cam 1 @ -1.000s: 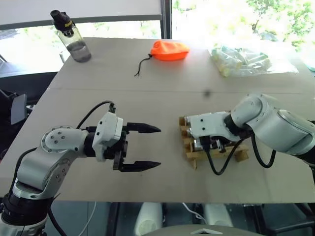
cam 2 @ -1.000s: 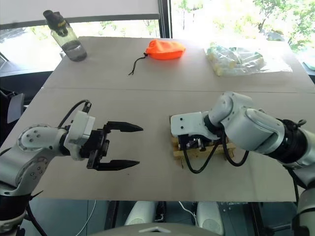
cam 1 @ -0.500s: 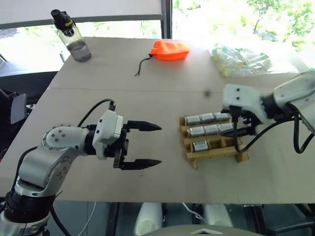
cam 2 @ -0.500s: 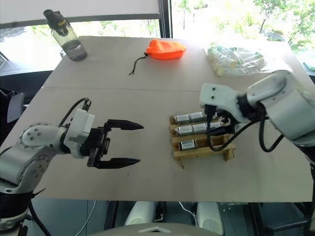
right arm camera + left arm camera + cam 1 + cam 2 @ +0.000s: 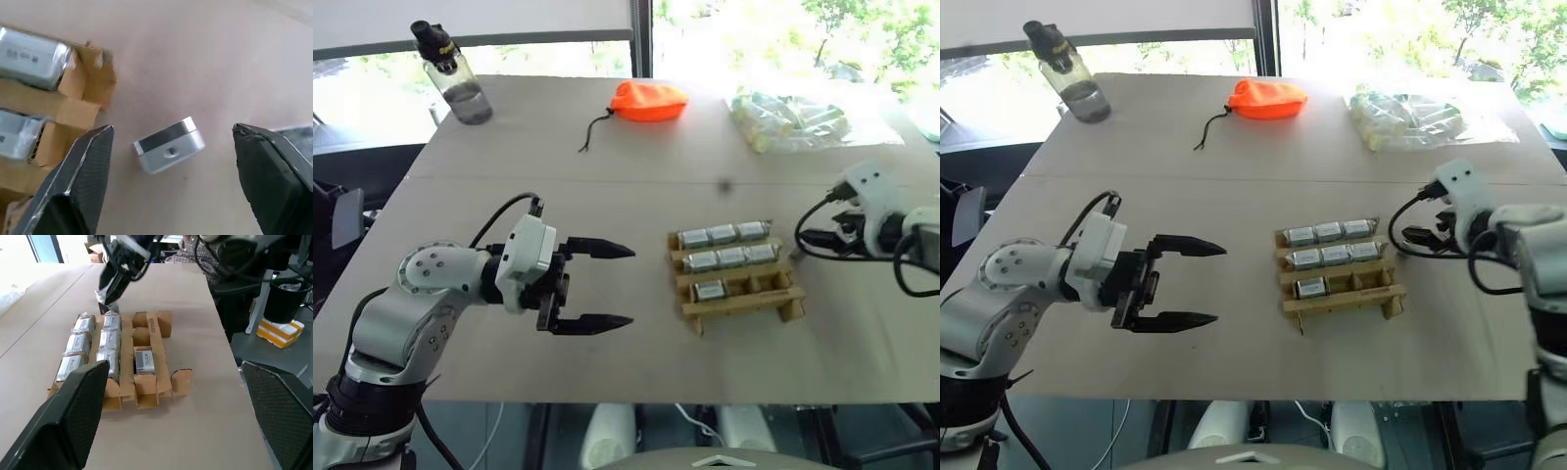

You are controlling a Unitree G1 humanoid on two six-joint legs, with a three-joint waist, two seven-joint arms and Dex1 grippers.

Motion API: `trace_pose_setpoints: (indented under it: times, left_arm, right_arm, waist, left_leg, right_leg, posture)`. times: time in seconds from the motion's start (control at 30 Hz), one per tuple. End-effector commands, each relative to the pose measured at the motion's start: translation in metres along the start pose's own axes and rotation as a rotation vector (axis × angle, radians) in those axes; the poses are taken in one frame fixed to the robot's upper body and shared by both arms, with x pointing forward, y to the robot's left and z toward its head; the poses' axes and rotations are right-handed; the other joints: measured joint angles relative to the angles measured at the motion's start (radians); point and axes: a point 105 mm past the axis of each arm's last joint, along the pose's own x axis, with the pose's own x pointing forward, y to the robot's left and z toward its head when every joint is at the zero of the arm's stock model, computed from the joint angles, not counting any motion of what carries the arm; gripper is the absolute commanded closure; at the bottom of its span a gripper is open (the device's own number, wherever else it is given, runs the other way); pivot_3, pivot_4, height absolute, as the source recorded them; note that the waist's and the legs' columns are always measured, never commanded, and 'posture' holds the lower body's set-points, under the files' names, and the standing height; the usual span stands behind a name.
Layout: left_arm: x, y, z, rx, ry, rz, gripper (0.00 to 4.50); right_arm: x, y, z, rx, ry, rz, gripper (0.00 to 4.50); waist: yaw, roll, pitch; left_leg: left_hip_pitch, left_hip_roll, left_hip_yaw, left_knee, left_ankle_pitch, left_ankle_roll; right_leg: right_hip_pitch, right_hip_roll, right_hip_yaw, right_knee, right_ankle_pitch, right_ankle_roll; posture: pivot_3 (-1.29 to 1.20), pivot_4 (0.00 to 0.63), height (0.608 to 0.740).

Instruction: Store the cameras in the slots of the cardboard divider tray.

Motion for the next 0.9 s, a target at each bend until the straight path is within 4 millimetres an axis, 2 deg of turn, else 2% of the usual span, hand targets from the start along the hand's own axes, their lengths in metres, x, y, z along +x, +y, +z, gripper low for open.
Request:
trace_pose_setpoints:
  times: [0.03, 0.27, 0.4, 0.63, 0.83, 0.9]
  left_arm:
    - [-0.002, -0.002, 0.006, 0.033, -0.012, 0.004, 0.0]
    - [-0.001, 0.0, 0.006, 0.038, -0.011, -0.001, 0.0]
    - [-0.001, 0.003, 0.009, 0.045, -0.017, -0.008, 0.0]
    - [0.002, 0.005, 0.011, 0.052, -0.024, -0.012, 0.0]
    - [0.003, 0.005, 0.012, 0.054, -0.026, -0.013, 0.0]
    - [0.003, 0.006, 0.012, 0.055, -0.027, -0.011, 0.0]
  right_arm:
    - [-0.018, -0.015, 0.009, 0.123, -0.137, -0.204, 0.67]
    - [-0.016, 0.001, 0.002, 0.322, -0.229, -0.34, 0.67]
    - [-0.01, 0.017, -0.01, 0.474, -0.225, -0.379, 0.67]
    - [-0.005, 0.024, -0.02, 0.555, -0.202, -0.409, 0.67]
    - [-0.003, 0.024, -0.02, 0.577, -0.215, -0.408, 0.67]
    - [-0.002, 0.024, -0.019, 0.578, -0.22, -0.405, 1.17]
  waist:
    - [0.0, 0.0, 0.0]
    - [-0.003, -0.001, -0.001]
    - [-0.004, -0.001, -0.001]
    - [-0.006, -0.001, -0.001]
    - [-0.021, -0.001, -0.001]
    - [-0.027, -0.001, -0.001]
  left_leg:
    - [-0.001, -0.001, 0.0, 0.0, 0.0, 0.0]
    - [0.0, -0.002, 0.0, -0.001, 0.0, -0.001]
    - [0.0, -0.002, -0.001, -0.001, 0.001, -0.002]
    - [0.0, -0.002, 0.0, -0.001, 0.001, -0.002]
    - [0.0, -0.002, 0.0, -0.002, 0.001, -0.002]
    - [0.0, -0.002, 0.0, -0.002, 0.001, -0.002]
  right_leg:
    - [0.0, -0.001, 0.0, 0.0, 0.0, 0.0]
    - [-0.001, 0.001, 0.0, 0.0, 0.0, 0.0]
    - [-0.002, 0.002, 0.0, 0.001, 0.0, 0.0]
    - [-0.002, 0.001, 0.001, 0.001, 0.0, 0.0]
    - [-0.002, 0.002, 0.001, 0.001, 0.0, 0.0]
    - [-0.002, 0.002, 0.001, 0.001, 0.0, 0.0]
  posture:
    - [0.0, 0.15, 0.726]
    - [0.0, 0.15, 0.726]
    - [0.0, 0.15, 0.726]
    - [0.0, 0.15, 0.726]
    - [0.0, 0.15, 0.726]
    - [0.0, 0.15, 0.726]
